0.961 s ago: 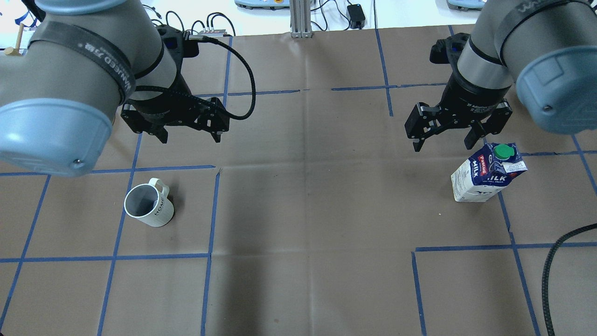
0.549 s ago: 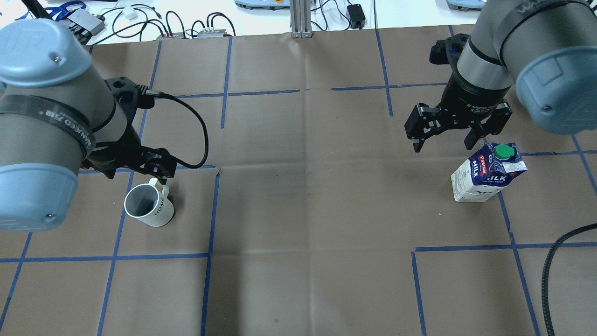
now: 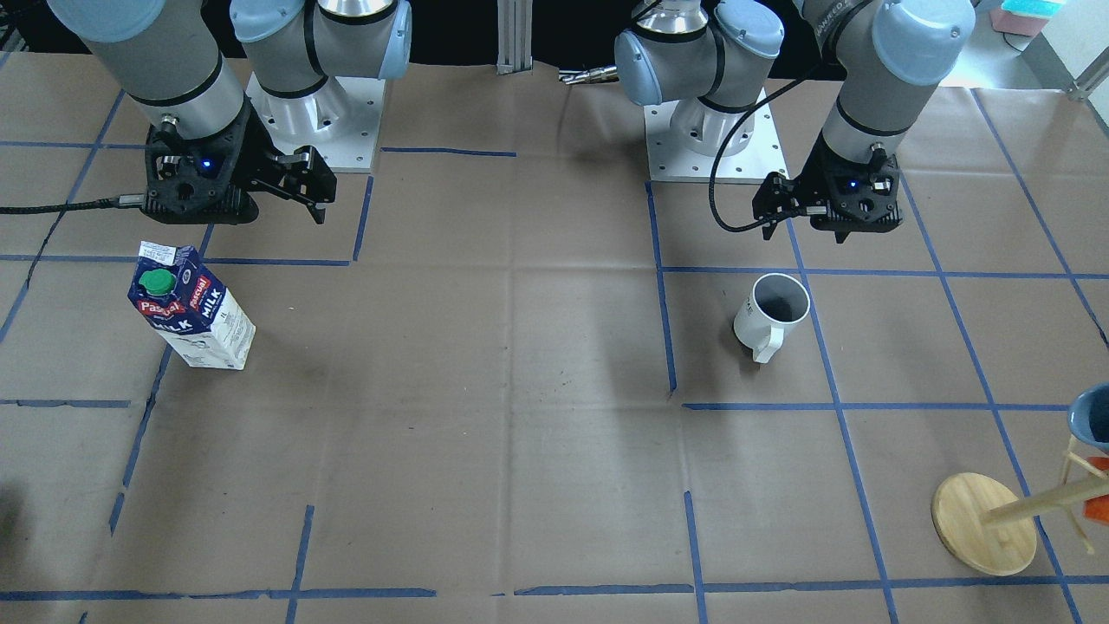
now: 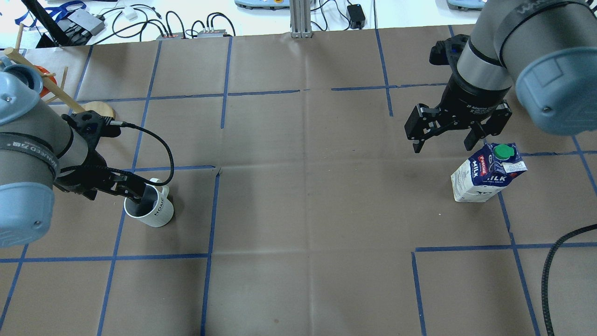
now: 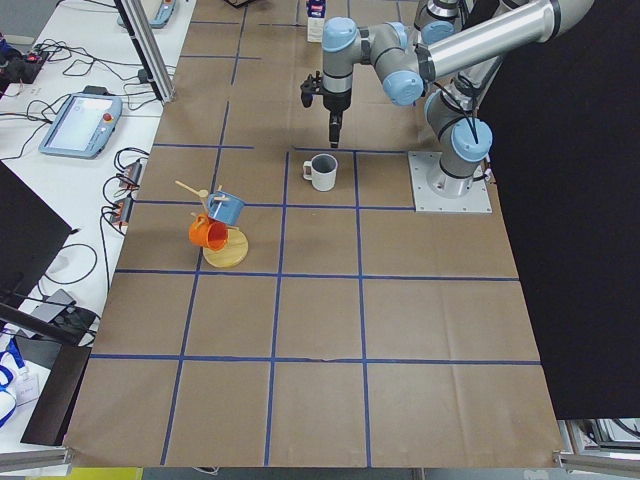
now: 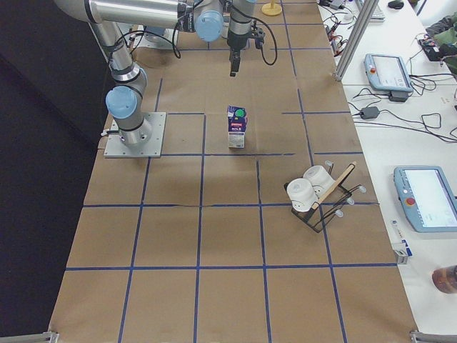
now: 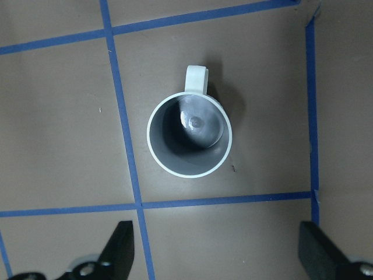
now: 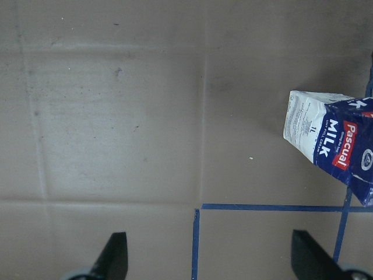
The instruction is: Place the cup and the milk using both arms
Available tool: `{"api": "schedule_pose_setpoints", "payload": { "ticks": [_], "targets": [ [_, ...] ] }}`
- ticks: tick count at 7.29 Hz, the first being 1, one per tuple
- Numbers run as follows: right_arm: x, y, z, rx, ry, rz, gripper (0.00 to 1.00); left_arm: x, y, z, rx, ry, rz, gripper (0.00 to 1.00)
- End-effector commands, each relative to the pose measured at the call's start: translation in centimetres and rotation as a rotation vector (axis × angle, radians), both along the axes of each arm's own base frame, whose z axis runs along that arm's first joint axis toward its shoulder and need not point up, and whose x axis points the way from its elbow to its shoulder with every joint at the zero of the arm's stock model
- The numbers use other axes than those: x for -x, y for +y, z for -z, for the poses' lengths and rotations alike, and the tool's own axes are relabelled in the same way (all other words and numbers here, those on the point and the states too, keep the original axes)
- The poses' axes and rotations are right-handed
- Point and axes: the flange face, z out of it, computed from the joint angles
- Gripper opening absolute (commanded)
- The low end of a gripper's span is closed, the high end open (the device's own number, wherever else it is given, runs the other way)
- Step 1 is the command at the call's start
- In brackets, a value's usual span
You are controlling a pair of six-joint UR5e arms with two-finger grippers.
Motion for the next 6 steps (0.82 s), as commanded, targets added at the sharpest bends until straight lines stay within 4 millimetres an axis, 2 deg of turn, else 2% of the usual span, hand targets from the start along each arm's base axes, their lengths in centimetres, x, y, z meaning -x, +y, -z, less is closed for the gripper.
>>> {"api": "schedule_pose_setpoints", "payload": {
  "ticks": [1, 3, 4, 6],
  "targets": [
    [0.0, 0.0, 0.0, 0.0, 0.0, 0.002, 1.0, -1.3, 1.1, 3.4, -0.018, 0.005, -0.043, 1.0],
    [-0.1, 0.0, -0.1, 0.003, -0.001, 0.001, 1.0, -2.0, 1.1, 4.5, -0.035, 0.017, -0.055, 1.0],
    [-0.1, 0.0, -0.1, 0.003, -0.001, 0.001, 1.0, -2.3, 0.3, 5.8, -0.041, 0.021, -0.057, 1.0],
    [-0.1, 0.0, -0.1, 0.001, -0.001, 0.001, 1.0, -4.5, -2.1, 7.4, 0.002, 0.0, -0.064, 1.0]
  ]
}}
